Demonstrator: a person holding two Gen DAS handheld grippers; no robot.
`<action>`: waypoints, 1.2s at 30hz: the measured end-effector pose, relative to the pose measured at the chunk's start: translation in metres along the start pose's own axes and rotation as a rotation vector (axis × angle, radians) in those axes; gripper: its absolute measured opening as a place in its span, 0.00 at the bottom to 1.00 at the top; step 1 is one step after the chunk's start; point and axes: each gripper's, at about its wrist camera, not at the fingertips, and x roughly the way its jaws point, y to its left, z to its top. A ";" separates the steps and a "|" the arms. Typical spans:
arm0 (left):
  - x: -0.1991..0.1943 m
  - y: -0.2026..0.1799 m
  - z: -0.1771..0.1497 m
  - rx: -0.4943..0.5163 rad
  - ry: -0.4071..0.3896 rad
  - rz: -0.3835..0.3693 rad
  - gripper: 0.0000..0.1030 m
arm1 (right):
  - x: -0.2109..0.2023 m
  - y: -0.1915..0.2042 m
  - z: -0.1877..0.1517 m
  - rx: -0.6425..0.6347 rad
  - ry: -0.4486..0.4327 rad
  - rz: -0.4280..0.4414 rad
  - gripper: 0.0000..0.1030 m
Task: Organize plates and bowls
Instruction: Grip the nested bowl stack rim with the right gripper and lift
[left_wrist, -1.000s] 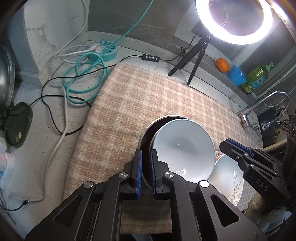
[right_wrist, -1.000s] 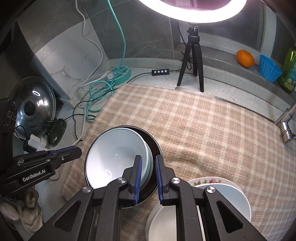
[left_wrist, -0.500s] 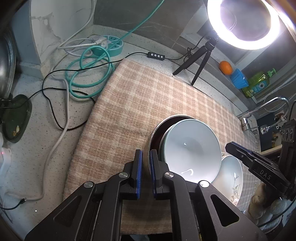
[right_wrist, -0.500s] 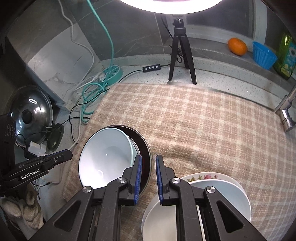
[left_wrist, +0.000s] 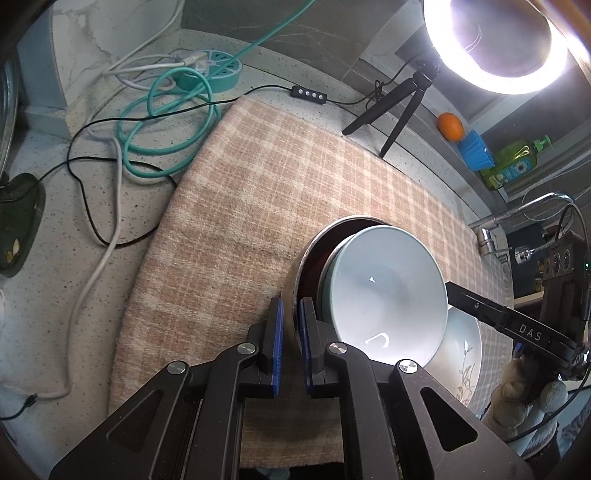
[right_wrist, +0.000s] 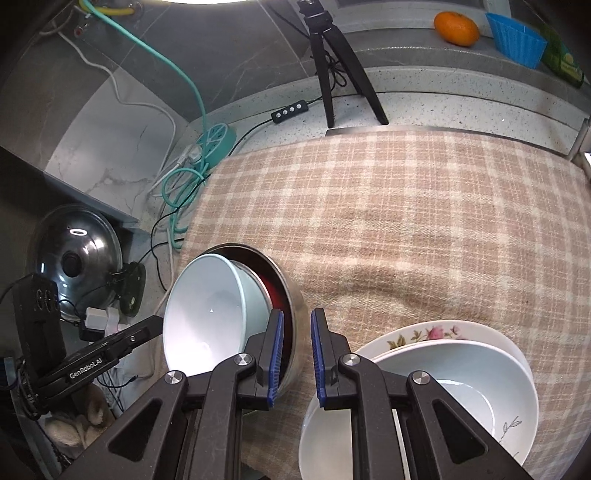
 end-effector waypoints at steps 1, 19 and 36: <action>0.001 0.000 0.000 0.001 0.002 0.000 0.07 | 0.001 0.001 0.000 -0.004 0.004 -0.002 0.13; 0.014 0.000 0.002 0.005 0.033 0.001 0.07 | 0.018 0.004 0.000 -0.022 0.055 -0.006 0.13; 0.018 -0.001 0.001 0.003 0.038 -0.003 0.07 | 0.018 -0.008 0.002 0.033 0.080 0.038 0.06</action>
